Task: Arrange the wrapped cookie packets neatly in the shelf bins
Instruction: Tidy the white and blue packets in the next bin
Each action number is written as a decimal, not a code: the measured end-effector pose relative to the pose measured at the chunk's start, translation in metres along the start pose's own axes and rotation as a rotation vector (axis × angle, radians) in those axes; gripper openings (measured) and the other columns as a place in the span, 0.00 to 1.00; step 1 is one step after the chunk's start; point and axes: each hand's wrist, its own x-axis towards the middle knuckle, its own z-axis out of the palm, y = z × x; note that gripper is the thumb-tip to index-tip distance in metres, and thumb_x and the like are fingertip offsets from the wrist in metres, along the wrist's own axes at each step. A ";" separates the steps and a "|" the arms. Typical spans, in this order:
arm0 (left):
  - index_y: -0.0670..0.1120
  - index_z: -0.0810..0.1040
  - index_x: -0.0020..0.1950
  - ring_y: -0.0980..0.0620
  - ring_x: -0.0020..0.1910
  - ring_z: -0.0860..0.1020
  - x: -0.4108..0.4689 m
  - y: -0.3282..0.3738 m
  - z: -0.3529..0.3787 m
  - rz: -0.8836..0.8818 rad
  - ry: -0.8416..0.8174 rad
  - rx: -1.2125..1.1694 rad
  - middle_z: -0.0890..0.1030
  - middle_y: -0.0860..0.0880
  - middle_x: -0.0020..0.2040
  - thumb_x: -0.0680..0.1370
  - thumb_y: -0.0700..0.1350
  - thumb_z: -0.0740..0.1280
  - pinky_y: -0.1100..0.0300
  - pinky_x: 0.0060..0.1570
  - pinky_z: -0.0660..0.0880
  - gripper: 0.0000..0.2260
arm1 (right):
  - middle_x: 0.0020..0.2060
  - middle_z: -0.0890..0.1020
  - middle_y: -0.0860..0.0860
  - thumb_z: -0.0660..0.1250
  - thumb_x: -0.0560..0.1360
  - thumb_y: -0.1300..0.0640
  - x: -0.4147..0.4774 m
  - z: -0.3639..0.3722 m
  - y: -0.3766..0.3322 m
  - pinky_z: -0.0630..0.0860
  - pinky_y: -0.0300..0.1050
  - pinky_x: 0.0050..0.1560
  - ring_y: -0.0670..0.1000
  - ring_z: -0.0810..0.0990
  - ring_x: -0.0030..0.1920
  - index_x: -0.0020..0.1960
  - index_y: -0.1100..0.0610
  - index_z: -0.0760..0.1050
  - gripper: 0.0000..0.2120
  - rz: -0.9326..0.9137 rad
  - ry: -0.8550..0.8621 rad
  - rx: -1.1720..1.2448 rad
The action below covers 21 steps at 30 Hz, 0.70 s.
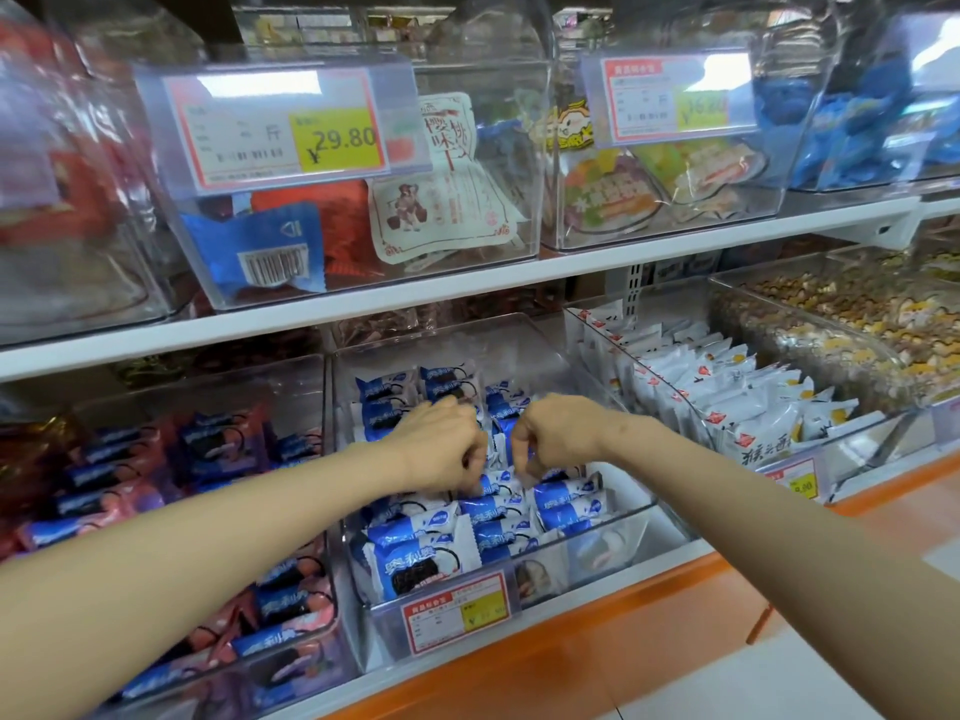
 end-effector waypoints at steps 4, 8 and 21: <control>0.52 0.83 0.48 0.53 0.51 0.65 -0.001 0.009 0.008 0.077 -0.131 0.087 0.75 0.52 0.47 0.73 0.53 0.70 0.59 0.47 0.61 0.08 | 0.46 0.84 0.45 0.75 0.67 0.46 -0.008 0.008 -0.007 0.75 0.45 0.55 0.47 0.79 0.50 0.49 0.51 0.84 0.13 -0.005 -0.166 -0.057; 0.47 0.82 0.49 0.49 0.56 0.66 0.001 0.013 0.020 0.047 -0.119 0.146 0.75 0.49 0.52 0.75 0.47 0.68 0.57 0.50 0.60 0.06 | 0.51 0.83 0.45 0.73 0.69 0.49 -0.011 0.024 -0.002 0.73 0.43 0.51 0.47 0.77 0.53 0.51 0.50 0.82 0.12 0.011 -0.102 -0.120; 0.50 0.77 0.39 0.49 0.52 0.67 -0.001 0.008 0.020 0.008 -0.163 0.109 0.73 0.50 0.39 0.76 0.41 0.64 0.57 0.49 0.60 0.07 | 0.45 0.84 0.45 0.71 0.71 0.56 -0.013 0.029 -0.005 0.73 0.40 0.48 0.45 0.78 0.46 0.46 0.52 0.83 0.05 0.009 0.071 -0.017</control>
